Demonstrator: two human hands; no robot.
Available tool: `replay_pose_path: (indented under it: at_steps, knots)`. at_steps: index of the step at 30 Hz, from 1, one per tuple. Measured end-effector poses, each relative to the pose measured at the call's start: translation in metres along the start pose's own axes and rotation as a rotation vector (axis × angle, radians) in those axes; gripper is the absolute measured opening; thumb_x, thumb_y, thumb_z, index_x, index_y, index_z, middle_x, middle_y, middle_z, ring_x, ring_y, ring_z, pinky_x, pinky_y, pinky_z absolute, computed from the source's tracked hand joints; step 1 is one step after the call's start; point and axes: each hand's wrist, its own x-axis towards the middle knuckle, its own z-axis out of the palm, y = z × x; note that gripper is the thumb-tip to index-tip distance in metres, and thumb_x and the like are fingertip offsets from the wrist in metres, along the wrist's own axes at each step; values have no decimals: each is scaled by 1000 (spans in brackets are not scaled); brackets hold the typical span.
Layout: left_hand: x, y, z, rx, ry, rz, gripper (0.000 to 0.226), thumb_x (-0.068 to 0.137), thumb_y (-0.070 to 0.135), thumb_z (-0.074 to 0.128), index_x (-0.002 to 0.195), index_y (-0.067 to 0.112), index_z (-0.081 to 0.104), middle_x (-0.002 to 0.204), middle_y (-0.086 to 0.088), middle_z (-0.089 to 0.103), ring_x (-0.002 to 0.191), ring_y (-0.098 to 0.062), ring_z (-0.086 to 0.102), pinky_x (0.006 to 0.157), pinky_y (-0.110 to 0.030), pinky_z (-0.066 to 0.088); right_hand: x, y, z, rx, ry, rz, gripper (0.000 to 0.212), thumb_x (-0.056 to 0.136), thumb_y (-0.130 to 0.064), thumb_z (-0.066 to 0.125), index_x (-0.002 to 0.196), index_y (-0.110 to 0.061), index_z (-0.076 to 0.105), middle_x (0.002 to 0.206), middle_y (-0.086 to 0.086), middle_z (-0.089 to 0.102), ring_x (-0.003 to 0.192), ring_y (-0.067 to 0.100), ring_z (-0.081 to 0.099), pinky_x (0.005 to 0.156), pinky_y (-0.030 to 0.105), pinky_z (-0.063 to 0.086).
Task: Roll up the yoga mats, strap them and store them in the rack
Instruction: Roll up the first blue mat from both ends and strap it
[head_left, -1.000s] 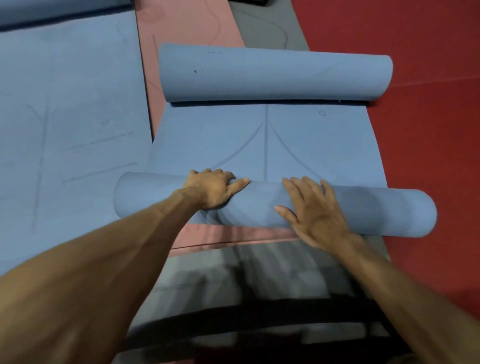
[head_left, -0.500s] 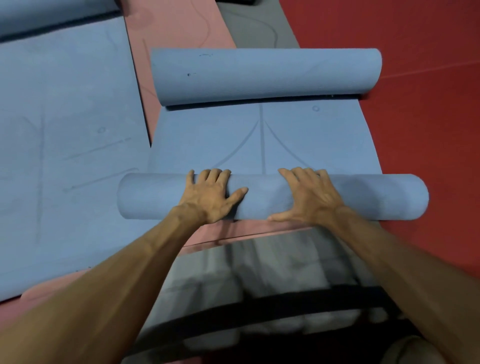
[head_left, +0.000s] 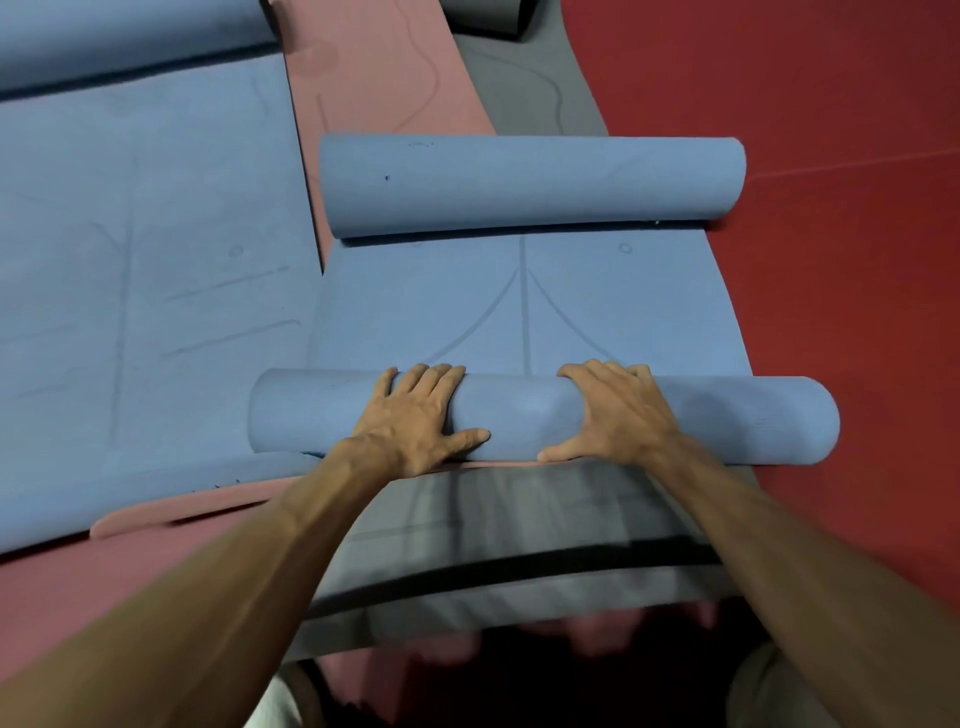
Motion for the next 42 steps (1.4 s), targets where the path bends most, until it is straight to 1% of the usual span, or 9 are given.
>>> replay_pose_path:
  at_steps: [4,9,17,25,30,34,36,39,42]
  knots:
    - [-18,4,-3,32,-49,25,97,76,83,15,150,20,17,153,4,24,141,-17,21,118,-43,10,-16,-4,-4,99,-89,4,101,48,-81,69,132,-29,45,119,-10,54,118,15,47,96,35,29]
    - [-51,13,-8,69,46,29,101,69,77,-2,148,21,23,145,-4,28,135,-22,30,119,-43,9,-37,-8,-9,202,-165,9,98,50,-77,73,133,-31,47,120,-13,55,118,13,48,96,34,30]
    - [-55,8,14,22,-130,-10,103,71,83,2,151,21,10,150,0,22,142,-18,15,118,-49,-1,-28,-11,2,296,-328,21,76,46,-79,73,106,-36,56,98,-21,61,96,11,56,83,31,39]
    - [-24,2,14,43,-81,-37,98,70,84,7,145,24,27,139,1,36,132,-21,32,116,-47,12,-2,-2,-2,383,-409,48,73,44,-79,73,106,-43,59,99,-24,59,97,6,57,89,30,43]
    - [-4,-4,6,18,-73,-42,103,63,88,2,138,29,40,130,2,48,122,-20,45,108,-41,25,8,7,2,425,-238,-42,73,50,-80,70,110,-39,63,100,-17,50,99,6,51,89,27,40]
    - [23,-10,-7,-82,-146,-73,83,76,86,21,129,31,52,123,2,56,118,-20,49,101,-41,34,13,14,-5,276,-157,-109,80,60,-87,36,114,-35,64,105,-8,57,104,14,51,95,34,40]
    - [36,-13,-11,-188,-160,-89,74,75,86,31,121,35,58,120,6,59,116,-18,51,99,-41,39,12,13,6,164,83,-171,72,75,-78,39,112,-24,69,98,1,62,92,24,59,86,38,48]
    - [50,-20,-14,-365,-192,-134,65,67,88,44,106,41,64,110,15,61,107,-13,54,94,-35,42,6,2,34,-9,512,-215,40,96,-43,46,93,-14,73,80,7,66,66,31,64,57,38,53]
    - [64,-26,-15,-438,-271,-172,63,59,92,47,95,44,65,105,21,62,104,-10,56,96,-33,42,7,-12,43,4,682,-105,25,92,-29,55,91,-12,73,78,5,67,69,28,66,61,37,53]
